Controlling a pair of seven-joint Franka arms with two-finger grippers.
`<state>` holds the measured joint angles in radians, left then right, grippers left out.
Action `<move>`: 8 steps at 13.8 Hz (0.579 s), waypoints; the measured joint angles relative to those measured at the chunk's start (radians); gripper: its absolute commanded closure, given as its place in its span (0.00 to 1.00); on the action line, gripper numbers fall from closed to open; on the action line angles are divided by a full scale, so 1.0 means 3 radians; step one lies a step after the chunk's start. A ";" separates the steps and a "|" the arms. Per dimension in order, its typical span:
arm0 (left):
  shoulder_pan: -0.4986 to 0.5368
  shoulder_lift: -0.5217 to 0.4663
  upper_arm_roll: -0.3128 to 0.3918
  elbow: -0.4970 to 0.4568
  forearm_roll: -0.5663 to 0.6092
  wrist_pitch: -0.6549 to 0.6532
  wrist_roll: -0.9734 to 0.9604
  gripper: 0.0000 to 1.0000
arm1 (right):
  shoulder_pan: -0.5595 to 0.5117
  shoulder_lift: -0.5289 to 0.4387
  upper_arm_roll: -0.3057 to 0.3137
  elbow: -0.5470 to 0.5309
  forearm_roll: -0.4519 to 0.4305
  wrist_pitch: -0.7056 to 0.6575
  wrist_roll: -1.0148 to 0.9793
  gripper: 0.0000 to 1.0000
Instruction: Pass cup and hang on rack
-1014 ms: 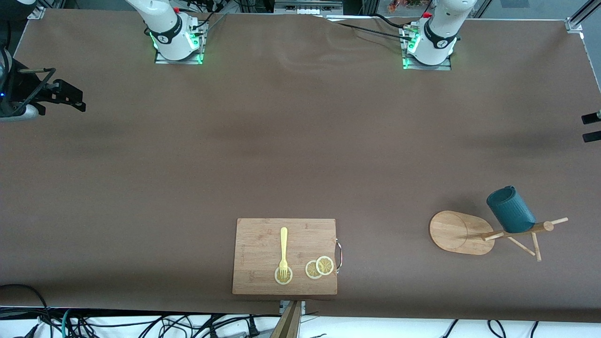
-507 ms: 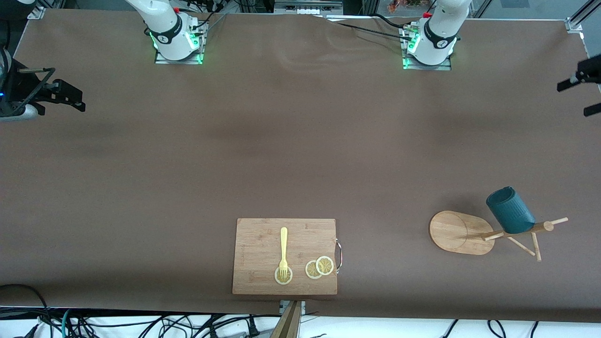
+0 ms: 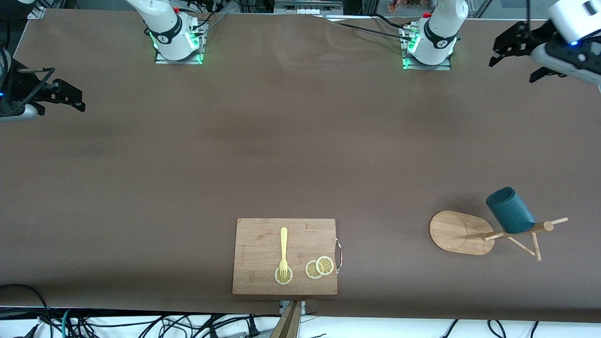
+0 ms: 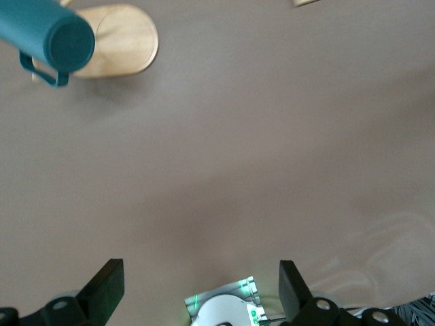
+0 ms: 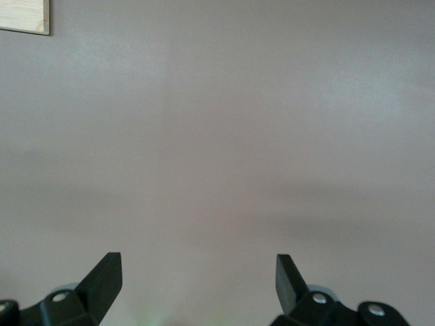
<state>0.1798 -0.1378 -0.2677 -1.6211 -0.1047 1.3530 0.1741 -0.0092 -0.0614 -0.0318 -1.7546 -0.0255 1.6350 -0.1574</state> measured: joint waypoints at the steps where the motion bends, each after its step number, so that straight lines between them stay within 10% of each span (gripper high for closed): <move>1: -0.0074 0.0003 0.0003 -0.0038 0.0063 0.0004 -0.0192 0.00 | 0.0000 0.0000 0.0000 0.0000 0.0000 0.0000 0.0000 0.00; 8: -0.0171 0.0048 0.0485 -0.0100 0.0103 0.0163 -0.0453 0.00 | 0.0005 0.0000 0.0001 0.0001 0.0000 -0.0001 0.0000 0.00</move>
<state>0.1284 -0.1235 -0.1221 -1.6510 -0.0738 1.4018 0.0381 -0.0076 -0.0614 -0.0313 -1.7543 -0.0254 1.6346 -0.1574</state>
